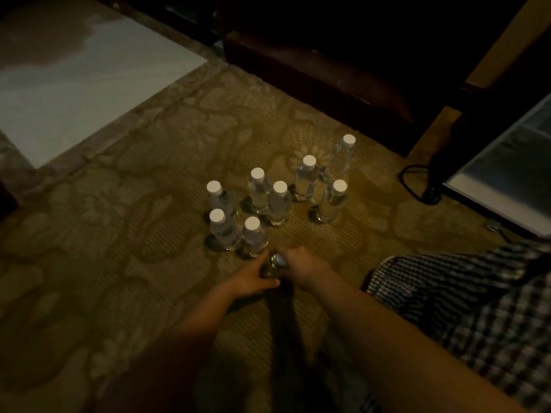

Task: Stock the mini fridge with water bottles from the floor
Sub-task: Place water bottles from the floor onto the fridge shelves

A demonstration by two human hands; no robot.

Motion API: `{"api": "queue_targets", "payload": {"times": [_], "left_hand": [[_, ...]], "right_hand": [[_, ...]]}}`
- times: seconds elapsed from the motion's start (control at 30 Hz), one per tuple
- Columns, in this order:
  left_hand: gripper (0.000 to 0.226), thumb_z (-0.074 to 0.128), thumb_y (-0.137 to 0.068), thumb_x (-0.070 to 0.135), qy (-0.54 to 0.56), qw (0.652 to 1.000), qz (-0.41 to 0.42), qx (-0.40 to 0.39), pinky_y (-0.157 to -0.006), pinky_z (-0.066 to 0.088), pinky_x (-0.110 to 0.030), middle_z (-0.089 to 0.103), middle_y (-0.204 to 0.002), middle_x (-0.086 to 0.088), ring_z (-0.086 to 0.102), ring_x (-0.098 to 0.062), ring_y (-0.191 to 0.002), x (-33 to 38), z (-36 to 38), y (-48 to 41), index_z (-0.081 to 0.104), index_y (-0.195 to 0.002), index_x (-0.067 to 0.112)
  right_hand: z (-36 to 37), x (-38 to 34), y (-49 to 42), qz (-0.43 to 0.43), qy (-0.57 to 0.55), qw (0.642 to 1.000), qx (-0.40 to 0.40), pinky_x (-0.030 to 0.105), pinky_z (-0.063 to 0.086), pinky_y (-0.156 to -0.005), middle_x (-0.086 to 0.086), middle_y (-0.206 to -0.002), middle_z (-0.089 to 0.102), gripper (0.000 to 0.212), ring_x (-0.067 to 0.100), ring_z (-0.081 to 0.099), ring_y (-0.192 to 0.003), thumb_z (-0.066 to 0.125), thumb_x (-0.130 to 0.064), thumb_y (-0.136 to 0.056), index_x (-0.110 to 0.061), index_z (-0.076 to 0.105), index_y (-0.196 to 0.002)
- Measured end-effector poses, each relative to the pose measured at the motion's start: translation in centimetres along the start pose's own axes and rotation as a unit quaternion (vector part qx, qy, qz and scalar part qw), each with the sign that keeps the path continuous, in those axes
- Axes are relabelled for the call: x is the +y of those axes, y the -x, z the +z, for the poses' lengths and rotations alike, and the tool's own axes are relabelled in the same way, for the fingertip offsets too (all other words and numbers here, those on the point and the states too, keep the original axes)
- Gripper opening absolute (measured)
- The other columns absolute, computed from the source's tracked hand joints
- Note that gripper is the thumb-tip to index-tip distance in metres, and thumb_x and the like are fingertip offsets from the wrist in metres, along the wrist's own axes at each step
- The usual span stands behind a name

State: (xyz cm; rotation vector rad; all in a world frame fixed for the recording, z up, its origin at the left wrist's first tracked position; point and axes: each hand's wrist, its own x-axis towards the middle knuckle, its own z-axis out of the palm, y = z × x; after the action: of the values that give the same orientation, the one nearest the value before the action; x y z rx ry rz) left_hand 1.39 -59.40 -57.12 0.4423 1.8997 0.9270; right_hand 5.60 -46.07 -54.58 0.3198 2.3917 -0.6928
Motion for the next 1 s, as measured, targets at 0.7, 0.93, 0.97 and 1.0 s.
{"api": "queue_targets", "payload": {"times": [0.7, 0.93, 0.97, 1.0], "left_hand": [[0.042, 0.070, -0.076, 0.010, 0.119, 0.992, -0.027, 0.031, -0.093, 0.046, -0.027, 0.061, -0.106, 0.011, 0.056, -0.012, -0.111, 2.1, 2.2, 2.0, 0.053, -0.110, 0.026], [0.050, 0.072, -0.075, 0.014, 0.066, 0.993, 0.017, 0.095, -0.094, 0.044, -0.031, 0.061, -0.115, 0.003, 0.056, -0.015, -0.112, 8.3, 1.1, 3.0, 0.053, -0.121, 0.017], [0.047, 0.072, -0.075, 0.014, 0.064, 0.993, 0.035, 0.093, -0.091, 0.045, -0.028, 0.062, -0.109, 0.005, 0.057, -0.013, -0.107, 9.8, 1.0, 3.2, 0.054, -0.118, 0.017], [0.042, 0.071, -0.075, 0.013, 0.058, 0.993, 0.052, 0.089, -0.086, 0.046, -0.024, 0.063, -0.103, 0.008, 0.059, -0.011, -0.102, 11.1, 0.7, 3.4, 0.055, -0.114, 0.019]], "right_hand": [[-6.2, 0.2, 3.6, -0.120, -0.181, 0.975, 0.054, 0.038, 0.048, -0.083, 0.011, -0.107, 0.064, 0.029, 0.023, 0.059, -0.099, 0.058, -0.029, -0.089, -0.007, 0.061, -0.107], [-11.2, 0.7, 7.9, -0.129, -0.256, 0.948, 0.141, 0.032, 0.047, -0.068, 0.009, -0.086, 0.065, 0.024, 0.016, 0.059, -0.078, 0.064, -0.033, -0.085, -0.009, 0.063, -0.091], [-12.2, 0.9, 8.6, -0.125, -0.267, 0.943, 0.152, 0.029, 0.048, -0.066, 0.005, -0.084, 0.065, 0.025, 0.014, 0.059, -0.077, 0.064, -0.031, -0.084, -0.009, 0.063, -0.095], [-13.2, 1.1, 9.3, -0.123, -0.278, 0.939, 0.161, 0.024, 0.046, -0.062, -0.001, -0.081, 0.062, 0.025, 0.010, 0.058, -0.075, 0.066, -0.030, -0.084, -0.010, 0.063, -0.099]]}}
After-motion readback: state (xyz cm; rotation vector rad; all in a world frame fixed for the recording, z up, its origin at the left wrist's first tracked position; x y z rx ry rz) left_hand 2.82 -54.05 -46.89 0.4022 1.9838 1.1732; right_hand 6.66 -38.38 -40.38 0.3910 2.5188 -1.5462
